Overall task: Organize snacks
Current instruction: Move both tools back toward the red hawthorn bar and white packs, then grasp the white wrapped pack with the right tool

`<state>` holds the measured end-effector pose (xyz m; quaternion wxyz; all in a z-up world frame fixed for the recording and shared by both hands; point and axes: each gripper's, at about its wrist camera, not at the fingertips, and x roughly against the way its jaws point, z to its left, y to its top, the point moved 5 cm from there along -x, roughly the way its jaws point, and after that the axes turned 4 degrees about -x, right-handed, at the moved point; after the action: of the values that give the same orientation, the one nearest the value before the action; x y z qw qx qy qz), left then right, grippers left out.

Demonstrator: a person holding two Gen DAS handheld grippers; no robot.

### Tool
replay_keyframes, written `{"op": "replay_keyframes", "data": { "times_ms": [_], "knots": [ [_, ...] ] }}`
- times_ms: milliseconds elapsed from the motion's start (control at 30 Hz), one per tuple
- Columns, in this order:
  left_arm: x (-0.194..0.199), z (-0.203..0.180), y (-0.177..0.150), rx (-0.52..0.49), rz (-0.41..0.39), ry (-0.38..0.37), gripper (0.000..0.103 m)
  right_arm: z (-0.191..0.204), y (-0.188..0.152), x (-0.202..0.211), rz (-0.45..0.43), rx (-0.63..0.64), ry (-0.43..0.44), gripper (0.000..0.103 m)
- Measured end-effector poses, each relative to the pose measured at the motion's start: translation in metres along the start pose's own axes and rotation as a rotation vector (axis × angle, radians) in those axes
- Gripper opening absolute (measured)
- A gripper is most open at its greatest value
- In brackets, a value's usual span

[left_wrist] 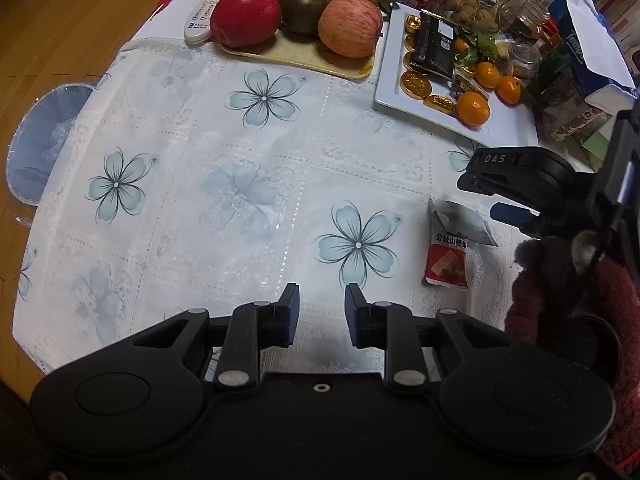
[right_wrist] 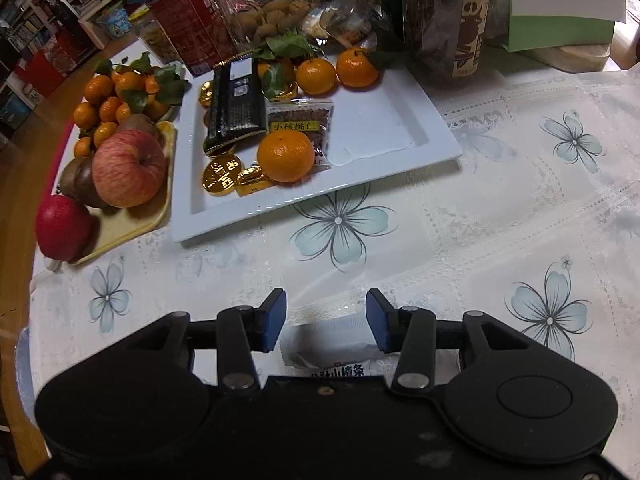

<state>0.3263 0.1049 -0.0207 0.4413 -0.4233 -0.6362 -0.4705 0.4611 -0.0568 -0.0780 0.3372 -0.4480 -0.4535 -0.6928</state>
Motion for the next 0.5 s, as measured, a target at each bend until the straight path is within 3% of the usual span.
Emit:
{"op": "replay_keyframes", "data": {
  "times_ms": [200, 500],
  "knots": [
    [0.003, 0.007, 0.002, 0.028, -0.006, -0.019, 0.034, -0.001, -0.008, -0.017, 0.022, 0.057, -0.064, 0.046],
    [0.001, 0.004, -0.001, 0.016, 0.003, -0.013, 0.034, -0.035, -0.038, 0.005, 0.056, 0.134, -0.095, 0.046]
  ]
}}
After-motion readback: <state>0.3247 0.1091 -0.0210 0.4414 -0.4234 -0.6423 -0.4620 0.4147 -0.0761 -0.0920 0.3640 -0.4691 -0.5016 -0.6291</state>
